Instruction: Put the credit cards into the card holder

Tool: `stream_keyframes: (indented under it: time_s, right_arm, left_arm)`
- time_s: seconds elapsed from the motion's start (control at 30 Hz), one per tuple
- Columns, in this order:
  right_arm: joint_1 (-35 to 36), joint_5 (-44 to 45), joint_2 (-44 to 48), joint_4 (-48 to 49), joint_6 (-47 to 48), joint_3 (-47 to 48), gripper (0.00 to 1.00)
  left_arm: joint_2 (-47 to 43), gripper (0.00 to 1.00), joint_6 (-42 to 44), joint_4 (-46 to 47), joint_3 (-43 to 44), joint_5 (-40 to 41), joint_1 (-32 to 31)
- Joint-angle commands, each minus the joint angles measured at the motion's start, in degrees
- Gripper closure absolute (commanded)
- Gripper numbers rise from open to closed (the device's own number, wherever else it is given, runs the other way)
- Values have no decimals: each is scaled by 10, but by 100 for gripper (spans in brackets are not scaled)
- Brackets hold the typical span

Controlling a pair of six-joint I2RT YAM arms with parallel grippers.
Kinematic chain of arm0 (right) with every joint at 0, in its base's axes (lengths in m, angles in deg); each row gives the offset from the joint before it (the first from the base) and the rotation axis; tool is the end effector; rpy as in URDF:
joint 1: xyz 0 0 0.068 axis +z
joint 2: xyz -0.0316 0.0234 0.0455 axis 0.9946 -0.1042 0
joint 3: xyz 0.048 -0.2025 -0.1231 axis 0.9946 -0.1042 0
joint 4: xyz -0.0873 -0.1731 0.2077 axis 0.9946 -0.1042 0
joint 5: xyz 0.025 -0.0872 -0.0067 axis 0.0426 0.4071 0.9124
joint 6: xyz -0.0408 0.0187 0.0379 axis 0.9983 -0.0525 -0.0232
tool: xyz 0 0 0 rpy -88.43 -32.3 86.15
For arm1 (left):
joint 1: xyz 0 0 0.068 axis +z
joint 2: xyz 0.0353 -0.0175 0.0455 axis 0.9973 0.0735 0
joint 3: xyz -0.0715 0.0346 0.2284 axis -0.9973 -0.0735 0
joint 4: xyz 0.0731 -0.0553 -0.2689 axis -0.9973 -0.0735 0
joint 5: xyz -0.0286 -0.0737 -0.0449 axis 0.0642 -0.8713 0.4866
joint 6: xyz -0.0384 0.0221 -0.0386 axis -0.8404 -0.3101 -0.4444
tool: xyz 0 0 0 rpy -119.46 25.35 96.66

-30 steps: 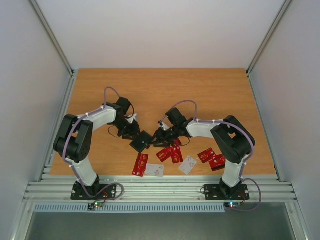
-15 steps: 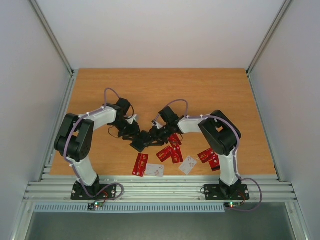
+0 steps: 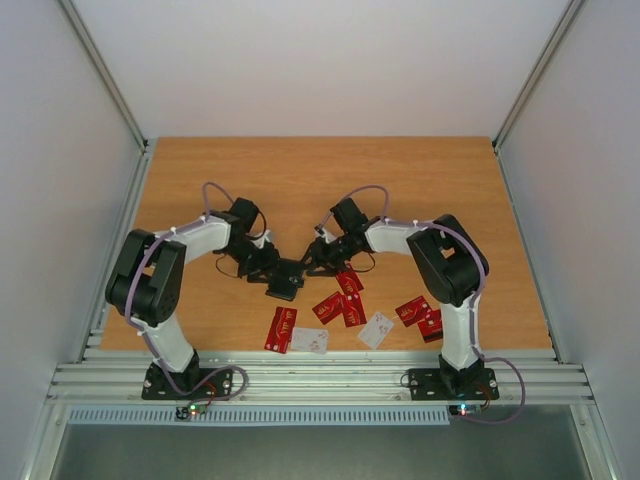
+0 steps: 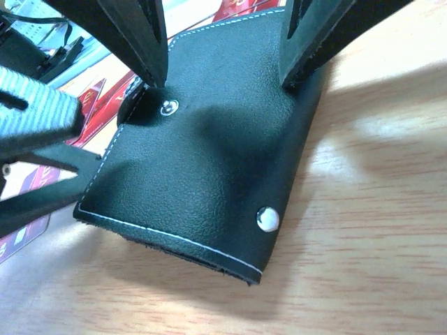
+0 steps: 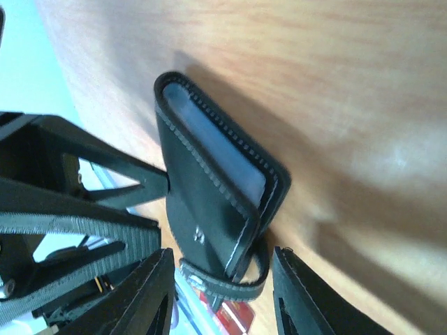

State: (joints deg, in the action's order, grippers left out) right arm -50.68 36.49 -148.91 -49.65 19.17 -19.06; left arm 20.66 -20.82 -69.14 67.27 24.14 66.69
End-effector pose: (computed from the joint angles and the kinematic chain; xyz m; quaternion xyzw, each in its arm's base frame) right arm 0.3105 0.2433 0.0658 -0.2466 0.8490 0.4659 0.0352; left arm 0.2877 -0.1256 0.0925 0.0330 -0.9510 0.3009 0.0633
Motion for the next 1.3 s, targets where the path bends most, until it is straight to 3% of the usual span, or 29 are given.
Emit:
stream_keyframes:
  time_s: [0.0, 0.13, 0.33, 0.73, 1.27]
  right_arm:
    - [1, -8, 53, -59, 47, 1, 60]
    - [1, -7, 93, -48, 34, -49, 63]
    - [15, -26, 108, 7, -2, -94, 65]
    - [30, -18, 55, 53, -26, -81, 75]
    - [30, -13, 4, 38, -7, -33, 76]
  left_arm:
    - [-20, 51, 29, -39, 22, 45, -3]
    - [-29, 42, 88, -68, 37, 70, -4]
    - [-9, 38, 128, -55, 38, 45, -4]
    - [46, 49, 161, -54, 57, 38, -13]
    - [70, 52, 175, -66, 67, 29, -14]
